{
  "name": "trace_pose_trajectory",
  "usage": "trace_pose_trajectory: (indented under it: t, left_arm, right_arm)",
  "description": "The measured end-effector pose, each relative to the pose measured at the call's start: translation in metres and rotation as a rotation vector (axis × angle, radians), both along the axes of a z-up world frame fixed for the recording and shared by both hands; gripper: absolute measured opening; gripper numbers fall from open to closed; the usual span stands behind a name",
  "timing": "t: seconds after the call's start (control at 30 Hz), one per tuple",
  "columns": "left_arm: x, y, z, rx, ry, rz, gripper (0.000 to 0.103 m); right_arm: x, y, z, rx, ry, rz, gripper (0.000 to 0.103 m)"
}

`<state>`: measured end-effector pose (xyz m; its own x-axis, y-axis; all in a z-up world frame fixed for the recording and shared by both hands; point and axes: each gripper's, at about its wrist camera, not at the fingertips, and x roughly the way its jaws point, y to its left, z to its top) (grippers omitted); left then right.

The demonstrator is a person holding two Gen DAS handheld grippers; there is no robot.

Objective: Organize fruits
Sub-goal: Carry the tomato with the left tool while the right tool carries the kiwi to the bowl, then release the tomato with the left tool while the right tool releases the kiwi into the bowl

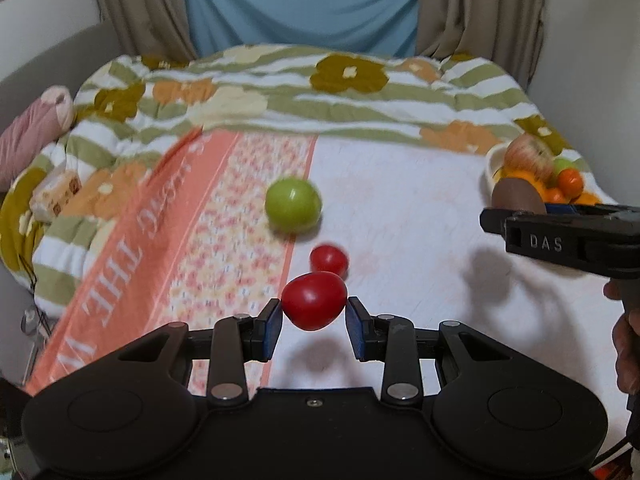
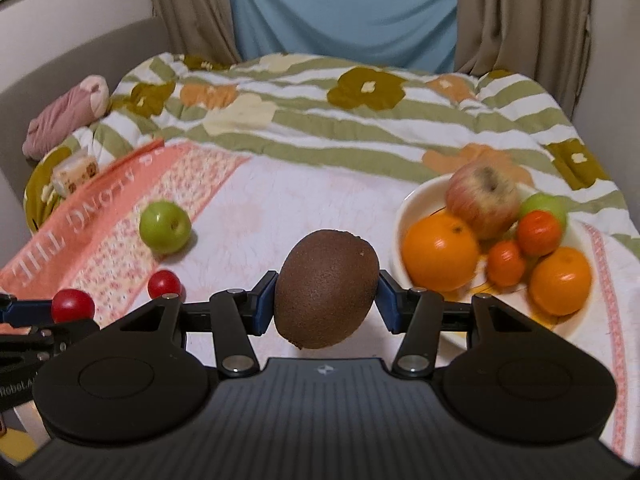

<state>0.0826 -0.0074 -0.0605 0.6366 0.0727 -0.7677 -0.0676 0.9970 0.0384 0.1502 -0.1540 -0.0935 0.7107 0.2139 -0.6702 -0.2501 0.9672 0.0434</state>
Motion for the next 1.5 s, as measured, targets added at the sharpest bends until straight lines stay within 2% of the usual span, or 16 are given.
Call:
trace_pose_trajectory:
  t: [0.27,0.57,0.73,0.97,1.3,1.5]
  left_arm:
    - [0.010,-0.036,0.038,0.011,-0.101,-0.083,0.038]
    - [0.032,-0.096,0.051,0.001,-0.150,-0.209,0.038]
    - [0.048,-0.131,0.041,0.011,-0.140,-0.270,0.038]
    - [0.068,-0.172,0.014,0.041,-0.092,-0.328,0.038]
    - [0.092,-0.210,-0.027,0.087,-0.032,-0.410,0.038]
    - [0.097,-0.216,-0.034,0.091,-0.011,-0.419,0.039]
  right_arm:
    - [-0.011,-0.044,0.037,0.008,-0.034,-0.042,0.066]
    - [-0.018,-0.108,0.054,-0.012,-0.065,-0.115,0.066]
    - [-0.018,-0.141,0.051,-0.020,-0.053,-0.144,0.066]
    - [-0.008,-0.171,0.039,-0.026,-0.019,-0.140,0.066]
    - [0.011,-0.186,0.019,-0.019,0.002,-0.099,0.066]
    - [0.017,-0.188,0.014,-0.019,0.015,-0.093,0.066]
